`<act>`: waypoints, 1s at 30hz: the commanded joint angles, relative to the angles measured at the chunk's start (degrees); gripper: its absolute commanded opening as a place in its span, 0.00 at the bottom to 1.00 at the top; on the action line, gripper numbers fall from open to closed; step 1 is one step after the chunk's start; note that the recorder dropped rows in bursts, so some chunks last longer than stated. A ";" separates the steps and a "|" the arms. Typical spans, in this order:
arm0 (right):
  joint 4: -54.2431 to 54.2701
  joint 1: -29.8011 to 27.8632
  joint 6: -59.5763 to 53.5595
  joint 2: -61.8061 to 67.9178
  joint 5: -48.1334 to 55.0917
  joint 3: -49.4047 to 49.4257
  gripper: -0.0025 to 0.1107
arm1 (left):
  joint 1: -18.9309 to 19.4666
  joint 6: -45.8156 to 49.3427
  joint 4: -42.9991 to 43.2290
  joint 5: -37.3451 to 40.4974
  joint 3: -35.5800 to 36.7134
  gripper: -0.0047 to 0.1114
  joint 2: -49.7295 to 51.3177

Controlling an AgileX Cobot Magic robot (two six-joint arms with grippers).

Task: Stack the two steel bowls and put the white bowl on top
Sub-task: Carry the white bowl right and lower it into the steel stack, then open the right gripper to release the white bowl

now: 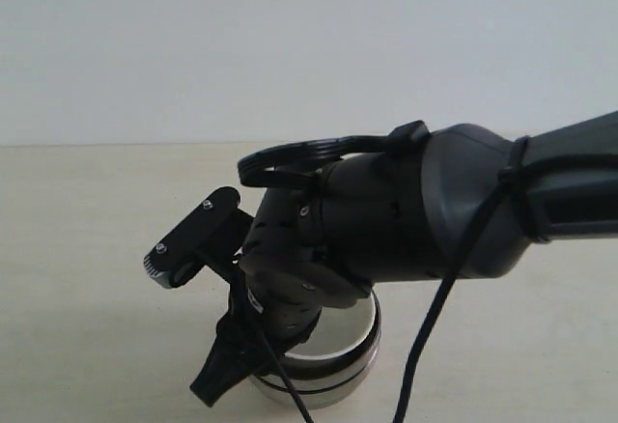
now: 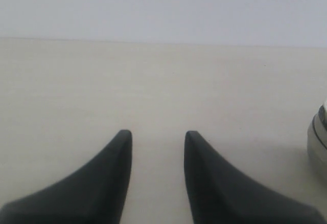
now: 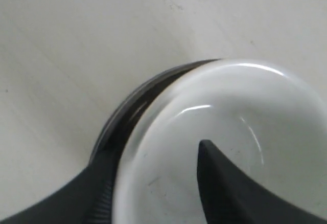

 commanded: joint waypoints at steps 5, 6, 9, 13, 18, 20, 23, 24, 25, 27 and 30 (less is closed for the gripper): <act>0.05 -0.11 0.04 -6.22 0.84 -1.79 0.40 | 0.16 0.16 -0.07 -0.38 0.23 0.32 -0.19; 0.05 -0.11 0.04 -6.83 1.13 -1.79 0.40 | 0.16 0.16 -0.07 -0.38 0.23 0.32 -0.19; 0.18 -0.11 0.15 -8.12 2.37 -1.79 0.40 | 0.16 0.16 -0.07 -0.38 0.23 0.32 -0.19; 0.34 -0.11 0.99 -8.24 2.91 -1.66 0.37 | 0.16 0.16 -0.07 -0.38 0.23 0.32 -0.19; -3.96 -0.11 1.40 -7.61 -0.23 -1.66 0.02 | 0.16 0.16 -0.07 -0.38 0.23 0.32 -0.19; -6.90 -0.69 4.28 -6.64 -1.99 -1.66 0.02 | 0.16 0.16 -0.07 -0.38 0.23 0.32 -0.19; -8.57 -2.05 6.96 -3.88 -4.64 -1.66 0.02 | 0.16 0.16 -0.07 -0.38 0.23 0.32 -0.19; -8.70 -2.45 6.96 -3.00 -5.27 -1.66 0.02 | 0.16 0.16 -0.07 -0.38 0.23 0.32 -0.19; -8.86 -2.78 6.96 -1.95 -6.30 -1.66 0.02 | 0.16 0.16 -0.07 -0.38 0.23 0.32 -0.19; -8.86 -3.78 7.09 0.52 -9.09 -1.66 0.02 | 0.16 0.16 -0.07 -0.38 0.23 0.32 -0.19; -9.19 -5.07 7.10 2.13 -12.19 -1.66 0.02 | 0.16 0.16 -0.07 -0.38 0.23 0.32 -0.19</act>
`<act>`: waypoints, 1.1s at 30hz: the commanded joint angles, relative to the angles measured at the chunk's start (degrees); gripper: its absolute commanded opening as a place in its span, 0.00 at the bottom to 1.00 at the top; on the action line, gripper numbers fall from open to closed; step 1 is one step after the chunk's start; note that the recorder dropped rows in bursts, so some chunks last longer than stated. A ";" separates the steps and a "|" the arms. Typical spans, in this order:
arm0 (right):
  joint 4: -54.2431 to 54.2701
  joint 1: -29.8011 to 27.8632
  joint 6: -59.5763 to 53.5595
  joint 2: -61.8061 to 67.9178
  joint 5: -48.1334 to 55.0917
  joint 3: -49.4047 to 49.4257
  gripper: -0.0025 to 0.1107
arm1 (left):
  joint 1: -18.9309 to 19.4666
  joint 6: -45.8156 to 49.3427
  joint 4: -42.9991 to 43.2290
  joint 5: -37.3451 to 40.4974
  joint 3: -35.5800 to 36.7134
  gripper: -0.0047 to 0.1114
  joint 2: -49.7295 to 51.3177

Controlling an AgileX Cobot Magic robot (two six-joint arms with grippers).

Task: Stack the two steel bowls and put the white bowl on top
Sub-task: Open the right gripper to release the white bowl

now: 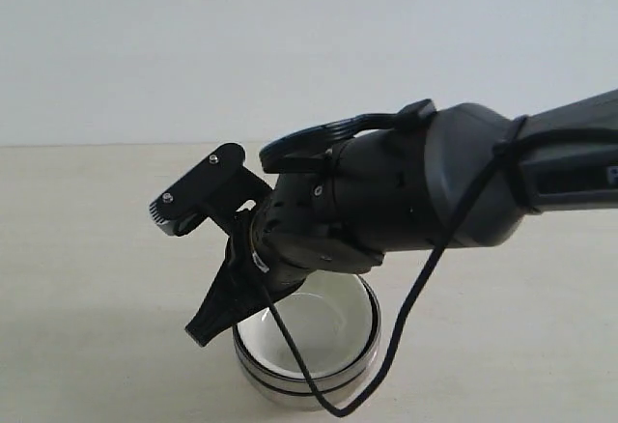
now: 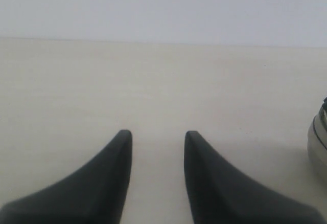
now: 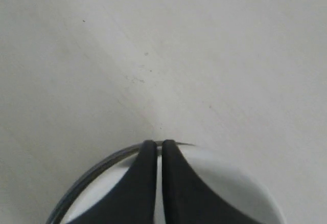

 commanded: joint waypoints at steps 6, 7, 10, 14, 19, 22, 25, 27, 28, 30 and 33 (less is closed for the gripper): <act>-6.27 -1.57 2.93 0.78 -3.07 -0.04 0.02 | 0.16 0.16 -0.07 -0.38 0.23 0.32 -0.19; -7.39 -1.80 4.57 0.78 -3.07 -0.04 0.02 | 0.16 0.16 -0.07 -0.38 0.23 0.32 -0.19; -7.90 -2.37 6.65 1.55 -2.97 -0.04 0.02 | 0.16 0.16 -0.07 -0.38 0.23 0.32 -0.19; -7.69 -2.37 7.42 1.85 -2.86 -0.04 0.02 | 0.16 0.16 -0.07 -0.38 0.23 0.32 -0.19; -6.24 -2.37 7.78 1.95 -3.07 -0.04 0.02 | 0.16 0.16 -0.07 -0.38 0.23 0.32 -0.19; -5.98 -2.37 7.78 1.95 -3.07 -0.04 0.02 | 0.16 0.16 -0.07 -0.38 0.23 0.32 -0.19; -5.98 -2.37 7.78 1.95 -3.07 -0.04 0.02 | 0.16 0.16 -0.07 -0.38 0.23 0.32 -0.19; -5.98 -2.37 7.78 1.95 -2.96 -0.04 0.02 | 0.16 0.16 -0.07 -0.38 0.23 0.32 -0.19; -5.98 -2.37 7.78 1.95 -2.96 -0.04 0.02 | 0.16 0.16 -0.07 -0.38 0.23 0.32 -0.19; -5.73 -2.37 7.78 1.72 -2.96 -0.04 0.02 | 0.16 0.16 -0.07 -0.38 0.23 0.32 -0.19; -5.73 -2.37 7.94 -0.77 -1.61 -0.04 0.02 | 0.16 0.16 -0.07 -0.38 0.23 0.32 -0.19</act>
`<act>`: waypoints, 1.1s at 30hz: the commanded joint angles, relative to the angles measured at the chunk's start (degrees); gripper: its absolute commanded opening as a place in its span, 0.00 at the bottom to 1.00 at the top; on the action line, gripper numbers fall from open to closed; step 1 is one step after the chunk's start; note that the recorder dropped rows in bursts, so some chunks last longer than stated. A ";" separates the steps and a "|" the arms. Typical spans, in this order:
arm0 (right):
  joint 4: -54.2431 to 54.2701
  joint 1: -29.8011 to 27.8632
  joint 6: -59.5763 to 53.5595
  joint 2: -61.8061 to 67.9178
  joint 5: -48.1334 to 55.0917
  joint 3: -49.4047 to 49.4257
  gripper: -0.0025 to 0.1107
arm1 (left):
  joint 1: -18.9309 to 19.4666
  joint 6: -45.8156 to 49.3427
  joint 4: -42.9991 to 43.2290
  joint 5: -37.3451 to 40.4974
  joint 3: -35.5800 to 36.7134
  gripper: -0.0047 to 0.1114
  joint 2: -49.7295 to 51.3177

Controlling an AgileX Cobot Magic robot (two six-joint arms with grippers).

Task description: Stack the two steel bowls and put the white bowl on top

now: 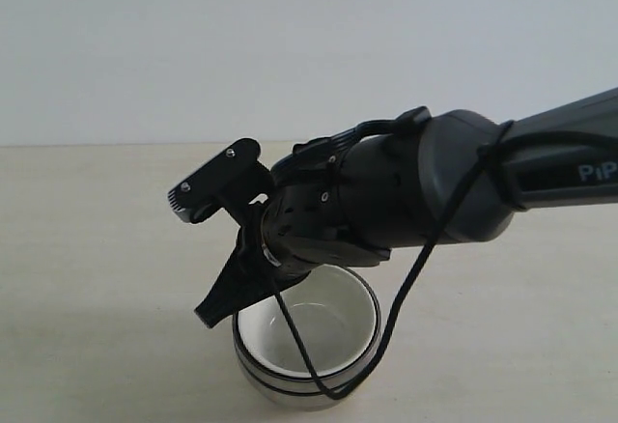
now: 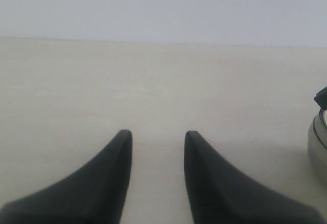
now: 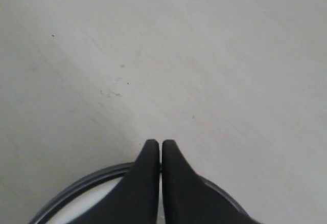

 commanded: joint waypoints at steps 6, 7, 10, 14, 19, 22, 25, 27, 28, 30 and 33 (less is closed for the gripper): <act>0.27 -0.14 0.19 -8.68 6.46 -0.04 0.02 | 0.16 0.16 -0.07 -0.38 0.23 0.32 -0.19; 0.27 -0.14 0.20 -9.81 7.36 -0.04 0.02 | 0.16 0.16 -0.07 -0.38 0.23 0.32 -0.19; 0.40 0.00 -1.37 -16.04 10.43 -0.04 0.02 | 0.16 0.16 -0.07 -0.38 0.23 0.32 -0.19; -1.15 0.00 -2.63 -28.11 11.42 5.30 0.02 | 0.16 0.16 -0.07 -0.38 0.23 0.32 -0.19; -6.04 0.00 5.05 -46.47 11.06 14.65 0.02 | 0.16 0.16 -0.07 -0.38 0.23 0.32 -0.19; -9.06 0.00 9.34 -56.28 10.96 18.40 0.02 | 0.16 0.16 -0.07 -0.38 0.23 0.32 -0.19; -9.90 0.00 9.63 -65.83 11.05 21.87 0.02 | 0.16 0.16 -0.07 -0.38 0.23 0.32 -0.19; -12.04 0.00 9.79 -71.60 12.82 24.39 0.02 | 0.16 0.16 -0.07 -0.38 0.23 0.32 -0.19; -12.67 0.00 10.48 -73.83 13.78 25.42 0.02 | 0.16 0.16 -0.07 -0.38 0.23 0.32 -0.19; -13.21 -0.10 10.71 -79.56 15.73 27.76 0.02 | 0.16 0.16 -0.07 -0.38 0.23 0.32 -0.19; -12.72 -0.10 10.71 -88.12 16.25 30.93 0.02 | 0.16 0.16 -0.07 -0.38 0.23 0.32 -0.19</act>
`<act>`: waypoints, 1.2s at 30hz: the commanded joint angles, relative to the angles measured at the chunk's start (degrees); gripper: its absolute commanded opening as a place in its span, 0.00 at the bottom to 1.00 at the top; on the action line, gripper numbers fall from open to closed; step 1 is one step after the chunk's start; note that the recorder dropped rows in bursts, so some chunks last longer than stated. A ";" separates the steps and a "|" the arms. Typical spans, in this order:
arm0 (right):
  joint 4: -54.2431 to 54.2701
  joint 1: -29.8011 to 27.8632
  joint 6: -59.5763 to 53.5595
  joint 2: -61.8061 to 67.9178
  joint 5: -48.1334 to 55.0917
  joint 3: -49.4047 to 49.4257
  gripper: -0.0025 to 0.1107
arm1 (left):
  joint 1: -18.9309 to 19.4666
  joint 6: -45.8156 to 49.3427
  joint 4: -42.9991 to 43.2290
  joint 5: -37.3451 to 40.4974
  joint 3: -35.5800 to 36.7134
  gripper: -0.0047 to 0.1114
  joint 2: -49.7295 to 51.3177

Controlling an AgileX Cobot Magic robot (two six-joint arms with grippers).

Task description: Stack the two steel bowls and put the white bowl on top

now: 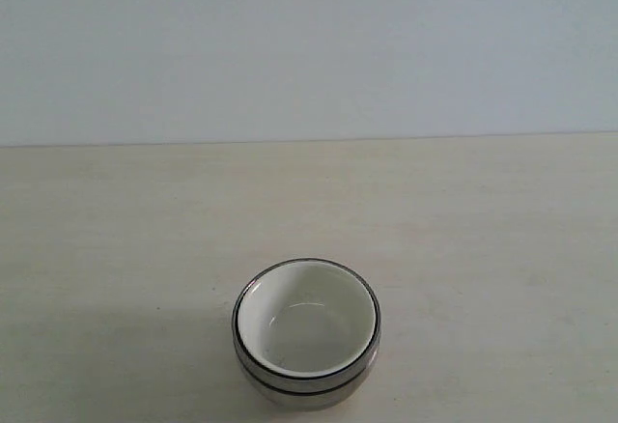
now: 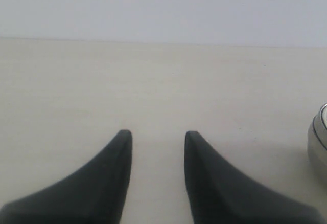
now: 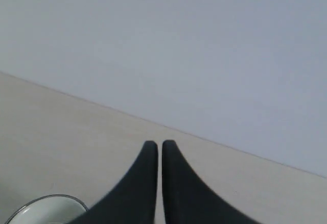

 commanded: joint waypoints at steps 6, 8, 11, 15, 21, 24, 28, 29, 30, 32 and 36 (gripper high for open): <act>1.61 -0.10 -3.80 -25.36 5.14 4.89 0.02 | 0.16 0.16 -0.07 -0.38 0.23 0.32 -0.19; 4.63 -1.07 -5.66 -28.63 5.15 4.89 0.02 | 0.16 0.16 -0.07 -0.38 0.23 0.32 -0.19; 10.60 -5.76 -9.79 -30.24 3.42 4.89 0.02 | 0.16 0.16 -0.07 -0.38 0.23 0.32 -0.19; 24.14 -18.02 -21.22 -30.24 -1.98 4.47 0.02 | 0.16 0.16 -0.07 -0.38 0.23 0.32 -0.19; 47.72 -37.96 -40.47 -30.24 -10.68 3.54 0.02 | 0.16 0.16 -0.07 -0.38 0.23 0.32 -0.19; 55.10 -42.41 -44.85 -30.24 -13.84 4.52 0.02 | 0.16 0.16 -0.07 -0.38 0.23 0.32 -0.19; 54.50 -44.79 -46.11 -30.24 -14.94 6.19 0.02 | 0.16 0.16 -0.07 -0.38 0.23 0.32 -0.19; 54.50 -44.98 -46.11 -30.24 -16.03 7.36 0.02 | 0.16 0.16 -0.07 -0.38 0.23 0.32 -0.19; 54.50 -45.28 -45.89 -30.24 -17.31 8.83 0.02 | 0.16 0.16 -0.07 -0.38 0.23 0.32 -0.19; 54.50 -45.41 -45.78 -30.24 -19.77 12.01 0.02 | 0.16 0.16 -0.07 -0.38 0.23 0.32 -0.19; 54.50 -45.41 -41.13 -30.24 -25.84 20.05 0.02 | 0.16 0.16 -0.07 -0.38 0.23 0.32 -0.19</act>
